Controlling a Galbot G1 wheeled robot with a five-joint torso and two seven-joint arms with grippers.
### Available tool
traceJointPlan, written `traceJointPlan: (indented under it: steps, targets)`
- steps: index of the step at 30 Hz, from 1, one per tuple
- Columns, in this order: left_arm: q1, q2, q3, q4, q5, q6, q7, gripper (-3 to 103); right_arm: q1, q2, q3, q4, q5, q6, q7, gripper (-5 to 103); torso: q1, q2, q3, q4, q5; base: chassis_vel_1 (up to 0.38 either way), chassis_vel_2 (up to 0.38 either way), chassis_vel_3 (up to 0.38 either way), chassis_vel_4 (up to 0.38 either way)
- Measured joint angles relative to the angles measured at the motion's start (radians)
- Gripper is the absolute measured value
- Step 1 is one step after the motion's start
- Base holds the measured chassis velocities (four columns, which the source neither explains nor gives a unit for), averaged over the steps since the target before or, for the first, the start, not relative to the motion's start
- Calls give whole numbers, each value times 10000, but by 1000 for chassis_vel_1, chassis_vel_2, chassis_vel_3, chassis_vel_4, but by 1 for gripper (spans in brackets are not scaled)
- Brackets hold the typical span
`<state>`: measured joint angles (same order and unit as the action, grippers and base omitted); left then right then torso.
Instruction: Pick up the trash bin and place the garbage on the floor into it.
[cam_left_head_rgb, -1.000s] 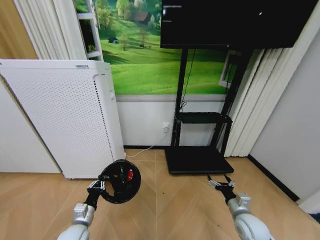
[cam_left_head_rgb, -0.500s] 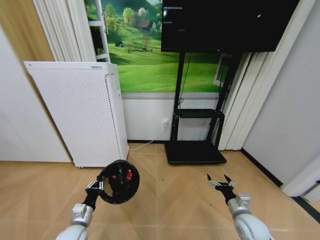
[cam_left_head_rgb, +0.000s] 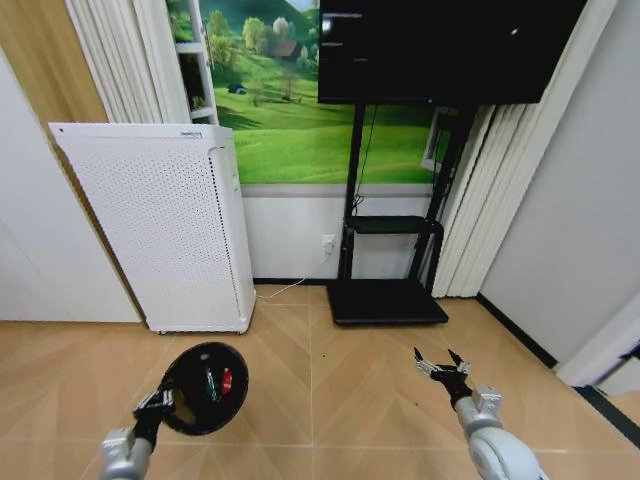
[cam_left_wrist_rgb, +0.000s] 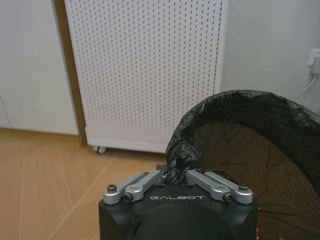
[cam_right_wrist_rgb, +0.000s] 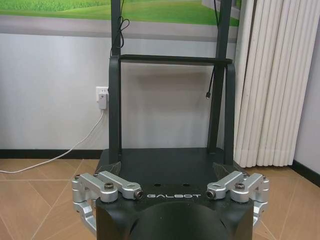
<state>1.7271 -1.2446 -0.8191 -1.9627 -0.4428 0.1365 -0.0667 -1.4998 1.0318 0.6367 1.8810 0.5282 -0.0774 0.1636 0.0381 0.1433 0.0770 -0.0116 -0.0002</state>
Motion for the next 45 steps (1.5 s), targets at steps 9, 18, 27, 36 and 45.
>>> traceJointPlan:
  steps: [9, 18, 27, 36, 45]
  targets:
    - [538, -345, 399, 153, -376, 27, -5, 3, 0, 1, 0, 0, 0, 0, 0, 100, -1, 1, -1, 2, 1, 0, 0, 0, 0]
    - [560, -548, 763, 526, -897, 160, -294, 3, 0, 0, 0, 0, 0, 0, 0, 100, -1, 1, -2, 0, 2, 0, 0, 0, 0]
    - [568, -521, 728, 1038, -951, 158, -354, 3, 0, 0, 0, 0, 0, 0, 0, 100, -1, 0, -1, 1, 2, 0, 0, 0, 0]
    - [464, -522, 702, 1342, -930, 143, -604, 3, 0, 0, 0, 0, 0, 0, 0, 100, -2, 1, -2, 0, 2, 0, 0, 0, 0]
    - [458, -492, 619, 1067, -949, 362, -1094, 19, 0, 0, 0, 0, 0, 0, 0, 100, -2, 0, -1, 1, 1, 0, 0, 0, 0]
